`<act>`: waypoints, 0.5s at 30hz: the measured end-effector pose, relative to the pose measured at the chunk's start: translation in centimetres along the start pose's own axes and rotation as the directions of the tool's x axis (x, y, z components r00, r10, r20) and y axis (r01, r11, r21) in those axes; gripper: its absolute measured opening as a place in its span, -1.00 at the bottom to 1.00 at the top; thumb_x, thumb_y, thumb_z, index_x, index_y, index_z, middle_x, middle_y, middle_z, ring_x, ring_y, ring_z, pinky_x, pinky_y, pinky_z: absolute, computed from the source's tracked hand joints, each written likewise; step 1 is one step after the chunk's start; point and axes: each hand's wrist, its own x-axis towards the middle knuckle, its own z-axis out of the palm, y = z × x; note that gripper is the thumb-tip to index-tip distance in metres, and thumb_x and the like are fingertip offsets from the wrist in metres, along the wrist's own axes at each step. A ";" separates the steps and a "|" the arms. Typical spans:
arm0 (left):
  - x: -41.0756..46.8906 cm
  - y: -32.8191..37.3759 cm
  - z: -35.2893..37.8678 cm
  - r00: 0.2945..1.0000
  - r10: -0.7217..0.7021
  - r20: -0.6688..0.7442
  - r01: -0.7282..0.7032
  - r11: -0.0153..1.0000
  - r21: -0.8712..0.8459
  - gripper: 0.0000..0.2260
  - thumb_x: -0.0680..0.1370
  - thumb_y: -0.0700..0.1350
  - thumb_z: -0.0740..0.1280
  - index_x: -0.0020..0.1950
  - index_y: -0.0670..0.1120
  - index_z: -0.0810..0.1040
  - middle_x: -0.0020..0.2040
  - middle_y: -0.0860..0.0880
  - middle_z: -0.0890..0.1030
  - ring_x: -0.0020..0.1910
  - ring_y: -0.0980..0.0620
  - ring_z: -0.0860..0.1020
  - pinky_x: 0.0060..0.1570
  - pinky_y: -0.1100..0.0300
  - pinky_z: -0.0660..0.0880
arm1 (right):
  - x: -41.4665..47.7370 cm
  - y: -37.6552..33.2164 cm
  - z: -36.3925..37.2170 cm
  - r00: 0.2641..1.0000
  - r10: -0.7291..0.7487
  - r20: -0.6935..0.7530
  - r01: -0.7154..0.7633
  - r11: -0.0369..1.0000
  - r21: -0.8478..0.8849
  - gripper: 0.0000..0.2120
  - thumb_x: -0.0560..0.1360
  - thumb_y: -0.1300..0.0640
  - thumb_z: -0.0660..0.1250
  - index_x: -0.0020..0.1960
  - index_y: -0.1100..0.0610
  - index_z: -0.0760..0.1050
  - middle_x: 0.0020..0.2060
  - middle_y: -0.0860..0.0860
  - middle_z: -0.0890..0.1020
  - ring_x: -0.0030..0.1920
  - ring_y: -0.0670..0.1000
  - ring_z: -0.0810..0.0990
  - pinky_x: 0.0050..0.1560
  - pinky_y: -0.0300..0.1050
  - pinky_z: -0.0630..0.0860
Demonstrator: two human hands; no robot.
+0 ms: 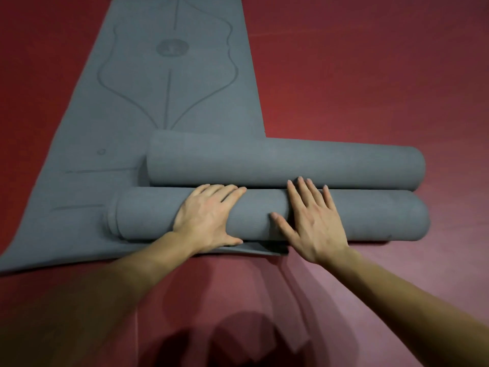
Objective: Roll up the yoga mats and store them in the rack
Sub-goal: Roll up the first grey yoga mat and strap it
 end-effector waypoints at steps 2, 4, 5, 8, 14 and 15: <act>-1.0 0.5 0.4 1.000 -0.003 -0.024 0.003 1.000 -0.012 0.01 0.17 0.47 0.48 0.50 0.00 0.42 0.37 0.03 0.55 0.31 -0.03 0.54 0.40 -0.02 0.40 | 0.8 -0.4 -0.5 0.996 0.024 0.081 -0.024 1.000 -0.006 -0.11 0.52 -0.46 -0.28 0.66 0.02 0.14 0.62 0.17 0.22 0.64 0.21 0.09 0.61 0.27 -0.05; -1.4 0.8 0.5 1.000 -0.004 -0.006 0.004 1.000 -0.012 0.01 0.18 0.47 0.47 0.52 0.00 0.40 0.40 0.02 0.52 0.35 -0.04 0.51 0.45 -0.04 0.36 | 2.1 -0.6 -0.7 0.989 0.057 0.133 -0.057 0.998 -0.004 -0.13 0.47 -0.48 -0.34 0.66 -0.12 0.08 0.65 0.15 0.12 0.65 0.26 0.01 0.58 0.35 -0.07; -1.3 0.8 0.4 1.000 -0.003 0.021 0.003 1.000 -0.015 0.02 0.20 0.48 0.46 0.55 0.01 0.36 0.45 0.00 0.48 0.41 -0.06 0.46 0.48 -0.05 0.31 | 2.8 -0.6 -0.7 0.988 0.063 0.141 -0.065 0.998 0.007 -0.14 0.47 -0.49 -0.34 0.66 -0.16 0.07 0.66 0.16 0.08 0.65 0.27 -0.01 0.57 0.36 -0.08; 0.4 0.0 -0.7 0.987 0.001 0.161 0.006 0.999 -0.042 0.03 0.32 0.58 0.25 0.66 0.10 0.07 0.67 -0.06 0.09 0.65 -0.11 0.05 0.60 -0.08 0.06 | 4.4 -0.5 -1.1 0.993 0.052 0.109 -0.058 0.997 0.050 -0.18 0.48 -0.47 -0.30 0.66 -0.19 0.07 0.66 0.20 0.02 0.66 0.25 -0.05 0.60 0.31 -0.09; 4.0 -1.2 -1.6 0.982 -0.074 0.174 0.086 0.994 -0.064 -0.11 0.38 0.62 -0.20 0.65 0.25 -0.05 0.68 -0.13 -0.15 0.66 -0.09 -0.18 0.61 -0.10 0.00 | 1.1 0.1 -0.3 1.000 0.003 -0.025 -0.002 0.999 0.041 -0.26 0.59 -0.41 -0.14 0.66 -0.08 0.15 0.63 0.23 0.15 0.65 0.25 0.05 0.63 0.25 -0.04; 4.1 -1.3 -1.6 0.983 -0.067 0.174 0.077 0.995 -0.056 -0.12 0.40 0.61 -0.20 0.65 0.23 -0.02 0.68 -0.10 -0.13 0.66 -0.09 -0.15 0.61 -0.10 0.01 | 1.0 0.3 0.1 1.000 -0.004 -0.020 0.005 1.000 0.027 -0.27 0.60 -0.40 -0.13 0.66 -0.07 0.17 0.63 0.22 0.18 0.64 0.25 0.08 0.62 0.25 -0.02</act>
